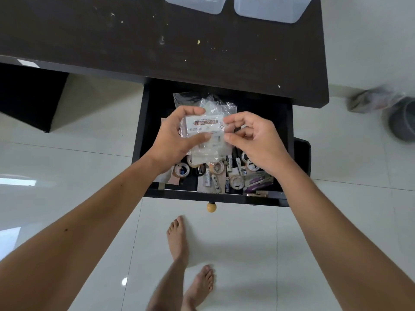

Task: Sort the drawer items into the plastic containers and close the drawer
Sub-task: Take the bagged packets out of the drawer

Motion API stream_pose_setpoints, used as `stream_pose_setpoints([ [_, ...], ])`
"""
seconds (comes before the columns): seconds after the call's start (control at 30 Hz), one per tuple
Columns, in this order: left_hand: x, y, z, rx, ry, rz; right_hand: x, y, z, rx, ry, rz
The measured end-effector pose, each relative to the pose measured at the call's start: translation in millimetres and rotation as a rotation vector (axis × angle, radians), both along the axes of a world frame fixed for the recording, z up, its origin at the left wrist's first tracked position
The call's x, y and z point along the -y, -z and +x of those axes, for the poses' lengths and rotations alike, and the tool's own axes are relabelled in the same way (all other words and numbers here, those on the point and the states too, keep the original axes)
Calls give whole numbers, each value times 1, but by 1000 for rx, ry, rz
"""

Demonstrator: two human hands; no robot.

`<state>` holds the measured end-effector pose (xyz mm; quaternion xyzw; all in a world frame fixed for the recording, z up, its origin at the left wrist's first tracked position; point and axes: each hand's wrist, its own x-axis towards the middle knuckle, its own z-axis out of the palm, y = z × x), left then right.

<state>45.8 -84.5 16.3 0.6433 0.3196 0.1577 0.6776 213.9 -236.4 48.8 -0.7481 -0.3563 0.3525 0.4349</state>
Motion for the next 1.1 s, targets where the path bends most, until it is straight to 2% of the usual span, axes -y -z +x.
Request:
stream_pose_setpoints([
  [0.07,-4,2,-3,-32,-9,52,5,-5,5,39,-16,-37],
  [0.13,-9,4,-10,-34,-29,71,16,-10,17,94,-98,-173],
  [0.27,-18,4,-23,-35,-22,146,41,-7,38,265,-470,-590],
  [0.33,-24,2,-28,-41,-19,179,47,3,39,404,-603,-719],
  [0.53,-39,-1,-42,-25,-40,147,48,23,28,711,-668,-726],
  [0.7,-46,-7,-56,-18,-44,139,43,8,31,574,-615,-703],
  [0.87,-59,-9,-78,3,-124,128,25,-11,25,426,-438,-531],
  [1.1,-67,-11,-101,19,-167,107,-4,-2,4,227,-278,-395],
])
